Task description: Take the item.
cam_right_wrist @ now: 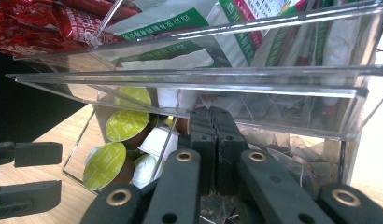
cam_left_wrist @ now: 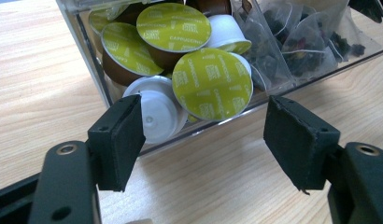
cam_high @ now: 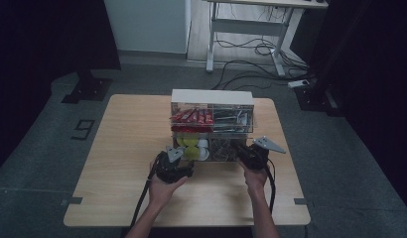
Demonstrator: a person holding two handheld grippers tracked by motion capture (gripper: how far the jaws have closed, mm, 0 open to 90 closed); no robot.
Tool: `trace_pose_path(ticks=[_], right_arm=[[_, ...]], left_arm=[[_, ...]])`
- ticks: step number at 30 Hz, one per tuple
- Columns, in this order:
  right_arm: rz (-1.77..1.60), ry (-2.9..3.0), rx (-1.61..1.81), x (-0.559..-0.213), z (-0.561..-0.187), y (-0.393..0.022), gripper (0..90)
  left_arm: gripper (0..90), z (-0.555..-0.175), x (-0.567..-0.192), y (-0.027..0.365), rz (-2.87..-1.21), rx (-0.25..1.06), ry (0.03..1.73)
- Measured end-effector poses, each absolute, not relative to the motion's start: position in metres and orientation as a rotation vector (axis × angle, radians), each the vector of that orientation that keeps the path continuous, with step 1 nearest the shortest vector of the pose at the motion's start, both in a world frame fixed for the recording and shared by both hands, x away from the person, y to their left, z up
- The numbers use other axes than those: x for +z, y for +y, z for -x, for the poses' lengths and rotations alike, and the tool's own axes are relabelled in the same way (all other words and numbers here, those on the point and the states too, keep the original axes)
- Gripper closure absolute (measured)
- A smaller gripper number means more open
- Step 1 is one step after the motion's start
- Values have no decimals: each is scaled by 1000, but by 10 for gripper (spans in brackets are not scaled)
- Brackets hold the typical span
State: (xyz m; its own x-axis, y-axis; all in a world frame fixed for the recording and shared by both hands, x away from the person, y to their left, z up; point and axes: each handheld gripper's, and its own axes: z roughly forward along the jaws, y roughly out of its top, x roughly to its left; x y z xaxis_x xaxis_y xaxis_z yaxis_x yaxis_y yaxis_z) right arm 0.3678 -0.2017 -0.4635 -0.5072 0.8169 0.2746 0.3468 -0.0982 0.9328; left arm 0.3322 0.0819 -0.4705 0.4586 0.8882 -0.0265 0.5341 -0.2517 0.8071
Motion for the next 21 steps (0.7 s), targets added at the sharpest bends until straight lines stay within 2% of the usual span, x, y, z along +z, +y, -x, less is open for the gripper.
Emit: trace_pose_path(ticks=[14,21], right_arm=[[-1272,1794,1636,-463,-368,-202,879],[-1273,1794,1639,-464,-368,-202,879]], left_arm=[[281,-344,-473,70,-1943,587,1205],[228,-351,-474,66,-1961,599,1223]])
